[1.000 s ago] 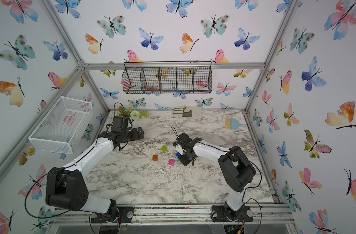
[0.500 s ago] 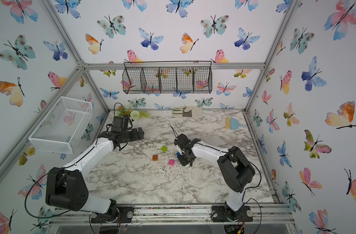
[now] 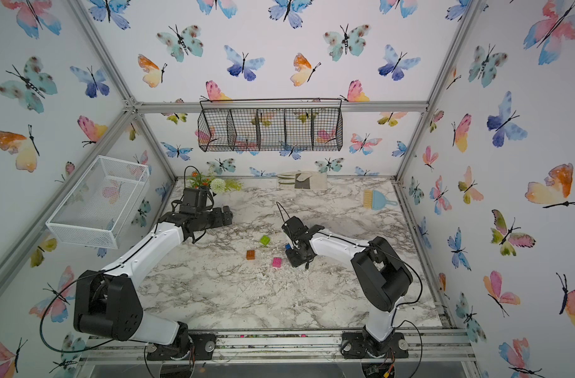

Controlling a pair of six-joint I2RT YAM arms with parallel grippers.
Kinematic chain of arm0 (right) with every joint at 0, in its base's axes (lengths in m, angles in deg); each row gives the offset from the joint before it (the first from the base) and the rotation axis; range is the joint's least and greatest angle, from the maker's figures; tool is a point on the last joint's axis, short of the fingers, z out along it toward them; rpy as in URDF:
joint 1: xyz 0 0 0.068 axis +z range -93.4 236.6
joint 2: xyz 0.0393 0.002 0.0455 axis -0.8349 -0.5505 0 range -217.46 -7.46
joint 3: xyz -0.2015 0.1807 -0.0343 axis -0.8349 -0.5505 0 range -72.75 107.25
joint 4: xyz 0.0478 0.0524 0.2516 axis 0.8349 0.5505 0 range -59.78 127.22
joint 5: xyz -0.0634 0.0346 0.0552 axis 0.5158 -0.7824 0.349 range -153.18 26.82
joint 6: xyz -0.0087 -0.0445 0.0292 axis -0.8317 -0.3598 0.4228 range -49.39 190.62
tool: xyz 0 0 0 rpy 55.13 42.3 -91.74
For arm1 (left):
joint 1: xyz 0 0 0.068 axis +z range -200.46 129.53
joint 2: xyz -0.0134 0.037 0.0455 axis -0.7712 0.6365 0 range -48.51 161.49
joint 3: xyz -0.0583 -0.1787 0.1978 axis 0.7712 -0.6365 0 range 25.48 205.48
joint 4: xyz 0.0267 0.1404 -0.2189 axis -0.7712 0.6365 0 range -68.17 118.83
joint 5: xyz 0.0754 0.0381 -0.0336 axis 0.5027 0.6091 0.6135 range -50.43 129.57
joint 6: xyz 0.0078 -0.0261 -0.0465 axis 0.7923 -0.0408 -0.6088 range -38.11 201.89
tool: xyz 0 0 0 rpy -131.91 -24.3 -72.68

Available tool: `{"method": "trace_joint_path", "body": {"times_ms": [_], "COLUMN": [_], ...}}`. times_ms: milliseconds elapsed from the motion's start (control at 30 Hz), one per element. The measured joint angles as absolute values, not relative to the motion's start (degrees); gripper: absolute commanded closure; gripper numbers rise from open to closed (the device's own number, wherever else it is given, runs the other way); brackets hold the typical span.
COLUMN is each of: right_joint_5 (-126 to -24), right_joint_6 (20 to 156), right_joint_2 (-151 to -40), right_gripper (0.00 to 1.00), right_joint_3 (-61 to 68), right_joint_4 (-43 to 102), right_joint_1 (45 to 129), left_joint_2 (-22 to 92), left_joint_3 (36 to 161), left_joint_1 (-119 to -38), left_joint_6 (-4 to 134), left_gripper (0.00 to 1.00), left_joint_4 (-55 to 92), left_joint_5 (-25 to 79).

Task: Assemble the letter y with lego
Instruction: Assemble the lego brick with the lego brick.

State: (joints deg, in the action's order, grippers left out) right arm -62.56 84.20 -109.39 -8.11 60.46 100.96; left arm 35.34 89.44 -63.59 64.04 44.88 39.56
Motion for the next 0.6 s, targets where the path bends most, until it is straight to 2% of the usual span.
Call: {"method": "trace_joint_path", "body": {"times_ms": [267,600], "right_joint_5": [-57.90,-59.12], "right_joint_6": [85.75,85.71], "right_joint_2": [-108.58,-111.16], "right_gripper": [0.89,0.91], "right_joint_3": [-9.81,-7.04], "right_joint_4": [58.10,57.71], "right_joint_1": [103.43,103.54], "left_joint_2": [35.34,35.34], "left_joint_3": [89.44,89.44], "left_joint_1": [-63.59,-63.59], "left_joint_6": [64.04,64.04], "left_gripper": [0.02,0.02], "left_joint_4": [44.90,44.90], "left_joint_5": [39.56,39.58]}}
